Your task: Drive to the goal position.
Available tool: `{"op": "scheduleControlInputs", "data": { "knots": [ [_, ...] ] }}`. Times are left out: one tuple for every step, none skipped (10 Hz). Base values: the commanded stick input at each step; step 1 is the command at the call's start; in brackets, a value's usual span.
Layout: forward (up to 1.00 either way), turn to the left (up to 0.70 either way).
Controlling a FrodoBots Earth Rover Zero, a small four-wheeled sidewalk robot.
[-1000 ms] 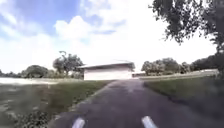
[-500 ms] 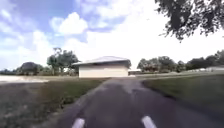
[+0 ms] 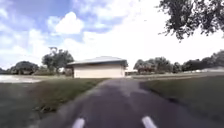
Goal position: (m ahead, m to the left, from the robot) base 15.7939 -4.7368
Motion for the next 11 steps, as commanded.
{"op": "scheduleControlInputs", "data": {
  "knots": [
    [0.69, 0.03],
    [0.69, 0.03],
    [0.69, 0.03],
    [0.69, 0.03],
    [0.69, 0.03],
    [0.69, 0.03],
    [0.69, 0.03],
    [0.69, 0.03],
    [0.69, 0.03],
    [0.69, 0.03],
    [0.69, 0.03]
  ]
}}
